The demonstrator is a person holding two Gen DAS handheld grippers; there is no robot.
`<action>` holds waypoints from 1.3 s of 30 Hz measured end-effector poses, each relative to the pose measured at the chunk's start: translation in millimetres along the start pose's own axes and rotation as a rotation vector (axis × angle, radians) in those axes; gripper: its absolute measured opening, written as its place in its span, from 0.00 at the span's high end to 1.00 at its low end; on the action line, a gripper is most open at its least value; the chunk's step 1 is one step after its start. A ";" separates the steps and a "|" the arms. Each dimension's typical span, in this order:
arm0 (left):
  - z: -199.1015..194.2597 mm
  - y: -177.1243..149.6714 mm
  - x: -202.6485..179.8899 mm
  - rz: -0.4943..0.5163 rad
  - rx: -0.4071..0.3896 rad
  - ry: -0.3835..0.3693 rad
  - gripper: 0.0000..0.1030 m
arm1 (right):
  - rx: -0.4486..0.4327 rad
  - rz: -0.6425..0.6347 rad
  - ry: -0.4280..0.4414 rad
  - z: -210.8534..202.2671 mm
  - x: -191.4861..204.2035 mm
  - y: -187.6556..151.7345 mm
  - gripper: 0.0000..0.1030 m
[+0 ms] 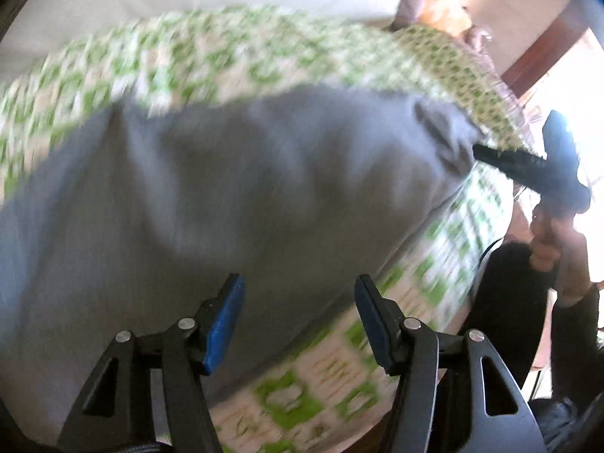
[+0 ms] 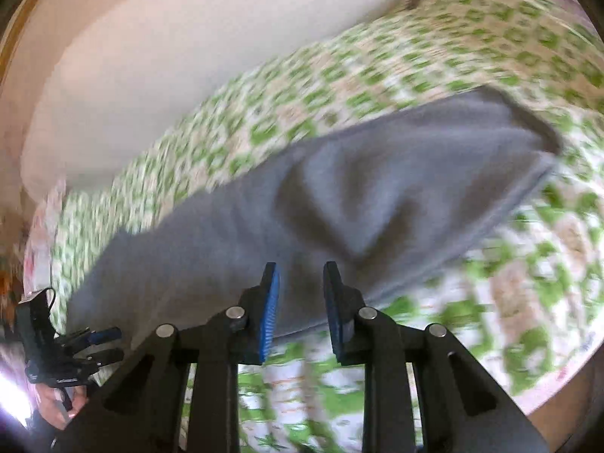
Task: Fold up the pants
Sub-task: 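Grasp the folded sweatpants end with the right gripper while the left gripper grasps beside it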
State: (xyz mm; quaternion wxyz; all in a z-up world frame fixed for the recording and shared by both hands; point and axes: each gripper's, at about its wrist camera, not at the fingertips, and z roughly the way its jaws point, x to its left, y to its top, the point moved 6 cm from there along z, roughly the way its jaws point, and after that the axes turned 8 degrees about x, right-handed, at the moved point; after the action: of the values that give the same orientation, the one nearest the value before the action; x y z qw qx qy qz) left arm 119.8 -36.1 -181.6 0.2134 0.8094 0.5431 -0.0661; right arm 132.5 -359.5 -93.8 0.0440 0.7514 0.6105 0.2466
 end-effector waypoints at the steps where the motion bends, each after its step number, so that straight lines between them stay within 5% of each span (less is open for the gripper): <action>1: -3.9 16.3 -12.8 0.032 -0.015 -0.012 0.41 | -0.015 0.032 0.008 -6.7 -10.5 1.6 0.75; 6: 1.6 76.2 -73.1 0.174 -0.037 -0.023 0.37 | -0.092 0.197 0.028 -35.7 -69.7 9.7 0.75; 16: 62.0 169.6 -189.7 0.435 0.044 -0.076 0.36 | -0.140 0.352 0.064 -43.6 -130.5 21.1 0.74; 29: 148.6 240.5 -256.5 0.530 0.216 -0.129 0.36 | -0.191 0.530 0.180 -30.7 -179.4 36.2 0.74; 39: 214.9 282.3 -321.7 0.725 0.386 -0.170 0.36 | -0.217 0.663 0.407 -14.9 -200.8 28.7 0.74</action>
State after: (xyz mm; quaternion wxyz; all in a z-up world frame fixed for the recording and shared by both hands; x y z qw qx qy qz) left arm 273.6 -489.6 -188.8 0.1115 0.9649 0.1813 -0.1539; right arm 125.1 -558.7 -133.9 -0.0809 0.8343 0.3018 0.4542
